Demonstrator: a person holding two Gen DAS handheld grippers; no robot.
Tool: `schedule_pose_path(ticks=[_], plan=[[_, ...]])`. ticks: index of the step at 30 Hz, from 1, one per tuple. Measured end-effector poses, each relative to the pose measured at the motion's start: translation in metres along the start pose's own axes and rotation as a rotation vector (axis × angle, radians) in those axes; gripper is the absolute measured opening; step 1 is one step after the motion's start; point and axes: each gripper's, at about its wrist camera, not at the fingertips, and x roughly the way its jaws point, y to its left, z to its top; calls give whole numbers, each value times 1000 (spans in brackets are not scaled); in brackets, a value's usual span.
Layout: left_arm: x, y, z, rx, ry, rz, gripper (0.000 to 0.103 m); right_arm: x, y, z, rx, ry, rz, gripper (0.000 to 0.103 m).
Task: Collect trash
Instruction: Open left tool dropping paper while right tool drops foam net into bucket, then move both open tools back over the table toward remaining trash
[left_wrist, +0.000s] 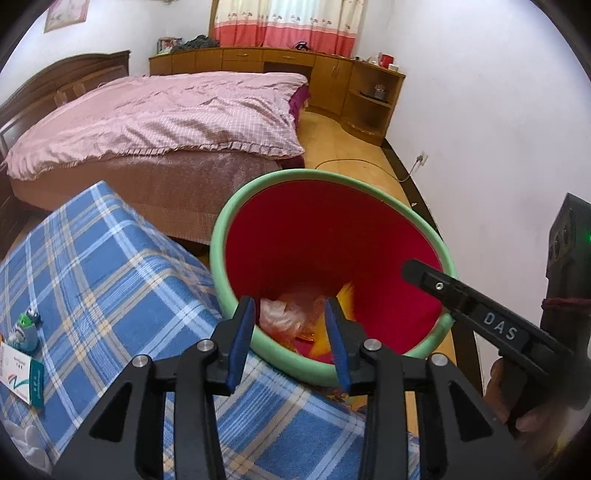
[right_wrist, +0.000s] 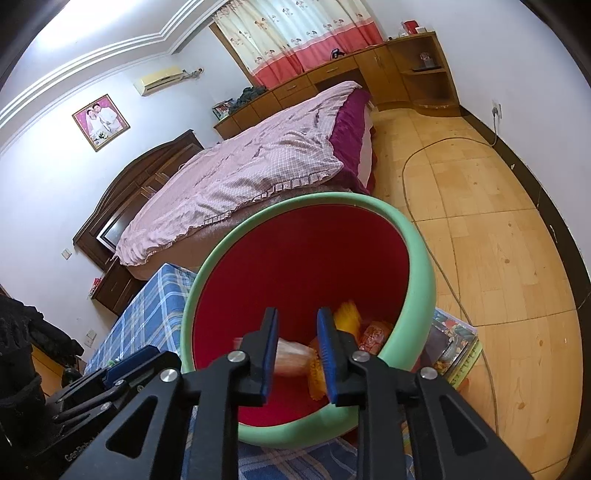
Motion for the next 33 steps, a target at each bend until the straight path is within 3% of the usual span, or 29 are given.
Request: schedule_pose_path(ticks=[14,19,33], plan=[[-39,27,-9,-81,-47,43,39,-20,19,-2,-4,-24,13,40],[-55,34,-12,-100,-63,42,39,-33,33,-4,-23,-23,32,51],[-120,68,-33,-164,-144,122,39,-67,85,-18,-107,-50,103,56]])
